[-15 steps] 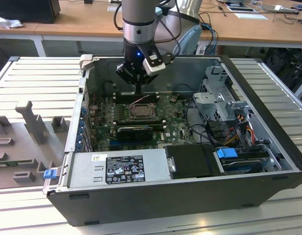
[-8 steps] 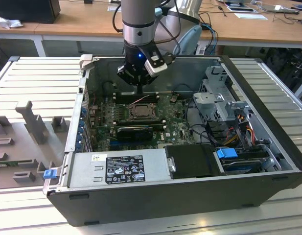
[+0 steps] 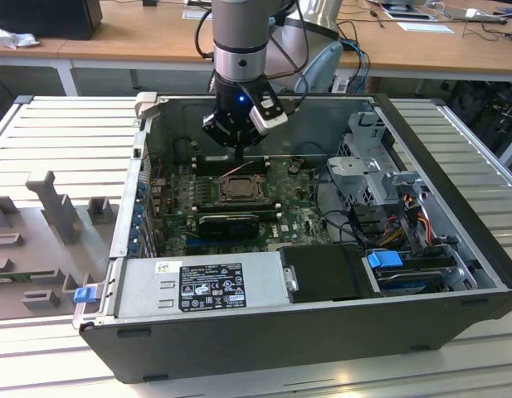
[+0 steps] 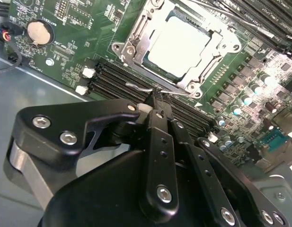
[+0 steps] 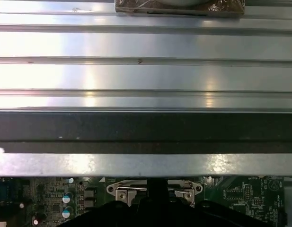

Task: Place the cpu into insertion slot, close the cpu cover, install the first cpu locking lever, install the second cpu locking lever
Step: 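Install the first cpu locking lever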

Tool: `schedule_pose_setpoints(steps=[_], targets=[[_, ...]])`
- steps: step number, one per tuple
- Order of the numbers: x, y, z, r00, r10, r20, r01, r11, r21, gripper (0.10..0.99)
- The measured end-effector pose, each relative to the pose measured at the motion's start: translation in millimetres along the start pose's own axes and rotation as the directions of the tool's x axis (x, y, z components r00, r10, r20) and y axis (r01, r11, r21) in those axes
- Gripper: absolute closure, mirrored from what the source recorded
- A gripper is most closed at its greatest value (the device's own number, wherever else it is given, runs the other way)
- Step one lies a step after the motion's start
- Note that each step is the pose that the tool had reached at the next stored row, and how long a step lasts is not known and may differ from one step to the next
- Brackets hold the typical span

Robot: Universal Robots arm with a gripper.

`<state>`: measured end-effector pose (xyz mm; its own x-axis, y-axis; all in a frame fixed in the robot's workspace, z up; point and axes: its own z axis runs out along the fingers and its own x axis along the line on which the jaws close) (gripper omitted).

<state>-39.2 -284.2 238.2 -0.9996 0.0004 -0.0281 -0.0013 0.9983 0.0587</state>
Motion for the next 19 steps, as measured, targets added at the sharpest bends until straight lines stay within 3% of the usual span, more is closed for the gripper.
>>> schedule_pose_setpoints(steps=[1,3,8,14,19], targets=[[-1.1,0.0,1.1,1.0000,0.000,-0.0001,0.000,0.9999,-0.016,0.980],[-2.1,0.0,3.0,1.0000,0.001,-0.0002,-0.001,0.9997,-0.023,0.980],[-3.1,-0.6,12.3,1.0000,0.000,-0.0006,0.000,0.9997,-0.024,0.980],[-12.8,-0.5,17.6,1.0000,-0.002,-0.0008,0.002,0.9997,-0.024,0.980],[-14.4,-0.5,25.9,1.0000,-0.010,-0.0013,0.009,0.9997,-0.024,0.980]])
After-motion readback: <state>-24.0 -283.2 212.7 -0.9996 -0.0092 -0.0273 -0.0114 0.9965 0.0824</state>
